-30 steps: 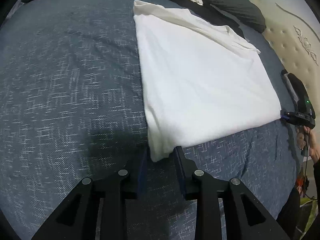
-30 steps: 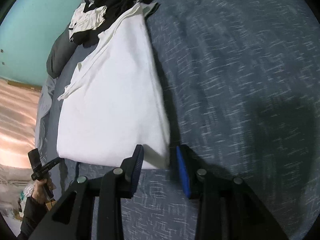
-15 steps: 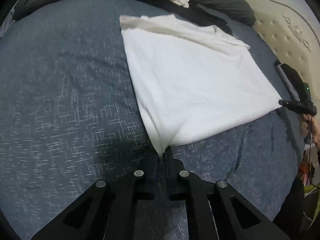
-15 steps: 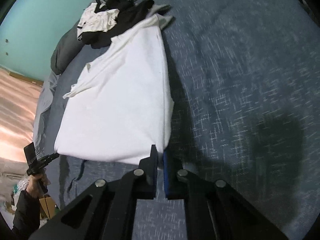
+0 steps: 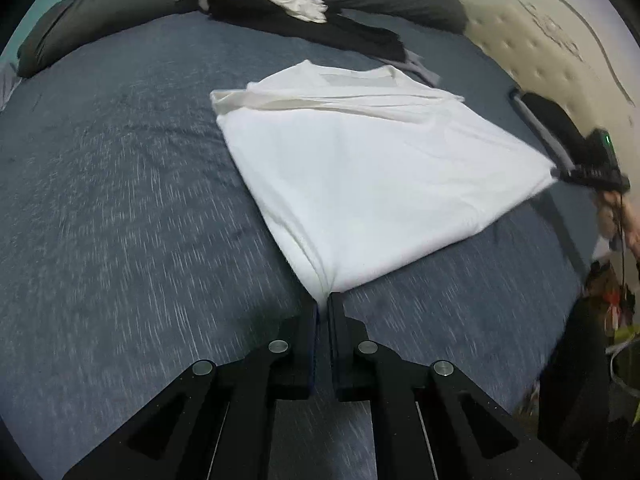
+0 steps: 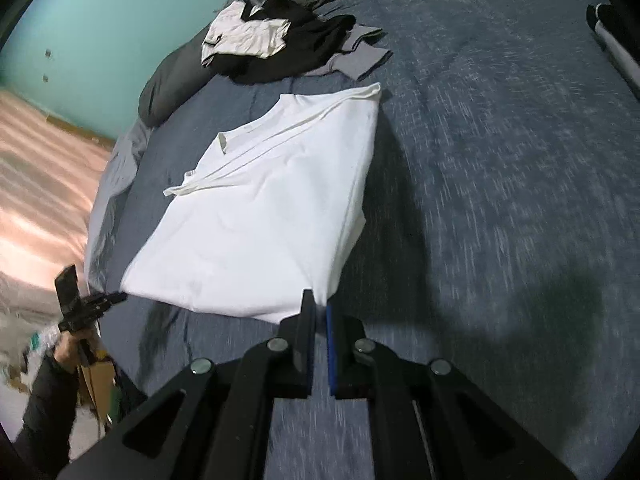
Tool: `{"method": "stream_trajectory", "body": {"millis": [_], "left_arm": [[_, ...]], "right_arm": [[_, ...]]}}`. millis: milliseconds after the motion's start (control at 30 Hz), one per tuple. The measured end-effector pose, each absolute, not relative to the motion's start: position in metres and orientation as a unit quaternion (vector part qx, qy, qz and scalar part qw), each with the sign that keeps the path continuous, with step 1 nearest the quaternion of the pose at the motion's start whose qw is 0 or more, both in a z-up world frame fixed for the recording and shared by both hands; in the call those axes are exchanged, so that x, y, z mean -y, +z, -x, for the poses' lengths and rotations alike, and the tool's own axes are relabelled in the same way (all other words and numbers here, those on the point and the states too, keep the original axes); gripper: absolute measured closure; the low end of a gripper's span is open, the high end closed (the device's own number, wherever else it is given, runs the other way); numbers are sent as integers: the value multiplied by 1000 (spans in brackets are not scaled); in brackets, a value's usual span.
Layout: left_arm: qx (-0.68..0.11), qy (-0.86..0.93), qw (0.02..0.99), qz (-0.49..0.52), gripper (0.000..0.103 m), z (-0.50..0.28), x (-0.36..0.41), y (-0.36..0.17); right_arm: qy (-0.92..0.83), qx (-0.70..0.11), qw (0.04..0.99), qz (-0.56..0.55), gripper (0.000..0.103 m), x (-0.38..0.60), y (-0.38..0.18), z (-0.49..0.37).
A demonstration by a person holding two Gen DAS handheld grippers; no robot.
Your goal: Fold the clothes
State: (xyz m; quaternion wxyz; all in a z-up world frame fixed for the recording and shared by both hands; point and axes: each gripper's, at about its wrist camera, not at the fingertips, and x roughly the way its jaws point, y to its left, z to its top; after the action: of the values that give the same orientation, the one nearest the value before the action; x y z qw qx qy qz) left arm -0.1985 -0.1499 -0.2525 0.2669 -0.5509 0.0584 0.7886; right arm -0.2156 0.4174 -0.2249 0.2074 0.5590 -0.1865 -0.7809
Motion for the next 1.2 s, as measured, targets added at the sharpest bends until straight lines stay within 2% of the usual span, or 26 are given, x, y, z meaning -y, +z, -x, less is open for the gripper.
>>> {"method": "stream_trajectory", "body": {"millis": [400, 633, 800, 933, 1100, 1200], "left_arm": [[-71, 757, 280, 586, 98, 101, 156, -290], [-35, 749, 259, 609, 97, 99, 171, -321], [-12, 752, 242, 614, 97, 100, 198, -318], [39, 763, 228, 603, 96, 110, 223, -310], [53, 754, 246, 607, 81, 114, 206, -319], [54, 744, 254, 616, 81, 112, 193, -329]], "right_arm": [[-759, 187, 202, -590, 99, -434, -254, 124], [-762, 200, 173, -590, 97, -441, -276, 116], [-769, 185, 158, -591, 95, -448, -270, 120], [-787, 195, 159, -564, 94, -458, -254, 120], [-786, 188, 166, -565, 84, -445, -252, 131], [-779, 185, 167, -575, 83, -437, -259, 134]]}}
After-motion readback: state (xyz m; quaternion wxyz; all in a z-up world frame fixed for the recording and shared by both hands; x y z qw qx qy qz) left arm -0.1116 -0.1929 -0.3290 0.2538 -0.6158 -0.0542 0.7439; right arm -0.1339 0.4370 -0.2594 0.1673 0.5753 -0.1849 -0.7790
